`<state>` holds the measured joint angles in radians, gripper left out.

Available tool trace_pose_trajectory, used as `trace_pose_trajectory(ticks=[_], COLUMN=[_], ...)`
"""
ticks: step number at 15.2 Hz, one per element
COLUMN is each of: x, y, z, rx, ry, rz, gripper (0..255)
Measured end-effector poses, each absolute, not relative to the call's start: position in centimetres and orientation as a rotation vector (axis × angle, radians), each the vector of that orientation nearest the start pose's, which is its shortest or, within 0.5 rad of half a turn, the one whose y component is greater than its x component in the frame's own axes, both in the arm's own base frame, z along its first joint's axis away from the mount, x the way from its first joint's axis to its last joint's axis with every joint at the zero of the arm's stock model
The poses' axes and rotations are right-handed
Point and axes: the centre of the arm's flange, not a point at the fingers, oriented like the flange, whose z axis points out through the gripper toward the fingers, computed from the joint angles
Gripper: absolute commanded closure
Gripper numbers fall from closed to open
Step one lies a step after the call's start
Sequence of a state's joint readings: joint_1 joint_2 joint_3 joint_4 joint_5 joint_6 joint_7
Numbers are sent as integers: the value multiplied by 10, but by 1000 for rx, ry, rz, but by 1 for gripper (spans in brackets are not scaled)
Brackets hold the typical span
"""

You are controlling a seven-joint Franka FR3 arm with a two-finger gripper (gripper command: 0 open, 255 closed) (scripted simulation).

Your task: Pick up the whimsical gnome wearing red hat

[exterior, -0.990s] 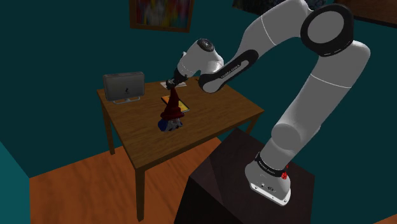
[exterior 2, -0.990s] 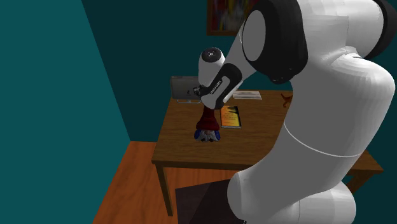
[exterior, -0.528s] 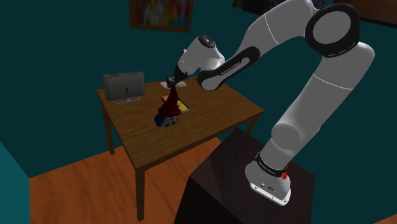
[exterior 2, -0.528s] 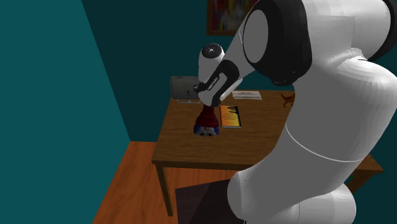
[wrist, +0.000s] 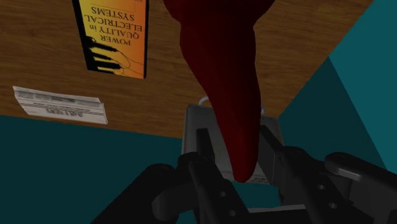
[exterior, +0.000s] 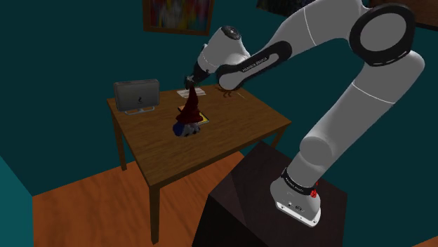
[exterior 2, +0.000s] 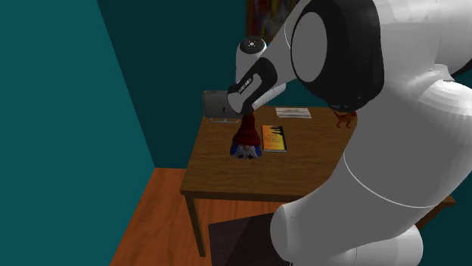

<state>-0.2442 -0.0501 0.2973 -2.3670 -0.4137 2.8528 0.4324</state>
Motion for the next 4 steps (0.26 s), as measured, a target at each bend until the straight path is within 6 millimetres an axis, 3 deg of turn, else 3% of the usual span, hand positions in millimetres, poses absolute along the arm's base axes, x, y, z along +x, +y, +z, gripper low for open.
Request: trace_pose_trajectory(ticks=[4], x=[531], y=[50], z=[421], rx=[-3114], ry=[15], rz=[-899], gripper=[255])
